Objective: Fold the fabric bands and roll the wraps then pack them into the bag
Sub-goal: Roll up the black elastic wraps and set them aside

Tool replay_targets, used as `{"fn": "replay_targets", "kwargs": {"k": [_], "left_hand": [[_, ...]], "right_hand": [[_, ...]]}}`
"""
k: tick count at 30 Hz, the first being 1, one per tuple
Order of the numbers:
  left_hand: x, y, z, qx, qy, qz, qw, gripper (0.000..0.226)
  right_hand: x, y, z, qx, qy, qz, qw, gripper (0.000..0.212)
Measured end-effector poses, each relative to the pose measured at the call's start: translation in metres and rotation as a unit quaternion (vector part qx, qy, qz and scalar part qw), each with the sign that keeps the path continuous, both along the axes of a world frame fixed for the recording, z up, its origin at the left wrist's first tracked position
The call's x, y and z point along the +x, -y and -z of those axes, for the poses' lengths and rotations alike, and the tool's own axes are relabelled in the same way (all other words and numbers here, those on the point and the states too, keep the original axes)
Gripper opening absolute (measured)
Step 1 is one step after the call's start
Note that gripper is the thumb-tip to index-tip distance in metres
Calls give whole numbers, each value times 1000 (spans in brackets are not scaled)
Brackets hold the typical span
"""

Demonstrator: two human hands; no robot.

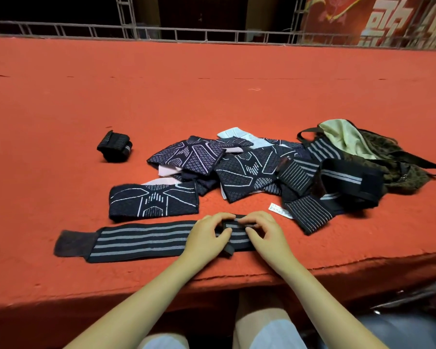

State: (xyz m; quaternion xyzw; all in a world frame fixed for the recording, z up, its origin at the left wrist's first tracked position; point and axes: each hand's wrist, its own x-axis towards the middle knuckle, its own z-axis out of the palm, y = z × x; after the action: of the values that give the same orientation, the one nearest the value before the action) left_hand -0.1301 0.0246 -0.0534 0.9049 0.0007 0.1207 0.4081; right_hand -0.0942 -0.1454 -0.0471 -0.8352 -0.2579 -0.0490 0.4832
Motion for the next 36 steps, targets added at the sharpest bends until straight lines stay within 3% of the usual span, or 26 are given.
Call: {"fn": "replay_targets", "kwargs": {"k": [10,14,25,31,36], "left_hand": [[-4,2,-5,-34,23,-22,999,33],[-6,2,-2,-2,49,-56,997,31],[-15,3,-4,6,82,-52,995,23],[-19,5,-2,53,205,-19,977,26],[-17,9,8,156,171,58,971,31]], "right_hand": [[3,-5,2,10,-34,78,996,29],[2,-7,-2,34,-87,111,989,30],[2,-2,-5,24,-122,56,991,44],[1,-2,-6,233,-214,55,947,40],[6,4,-4,334,-251,61,907,40]]}}
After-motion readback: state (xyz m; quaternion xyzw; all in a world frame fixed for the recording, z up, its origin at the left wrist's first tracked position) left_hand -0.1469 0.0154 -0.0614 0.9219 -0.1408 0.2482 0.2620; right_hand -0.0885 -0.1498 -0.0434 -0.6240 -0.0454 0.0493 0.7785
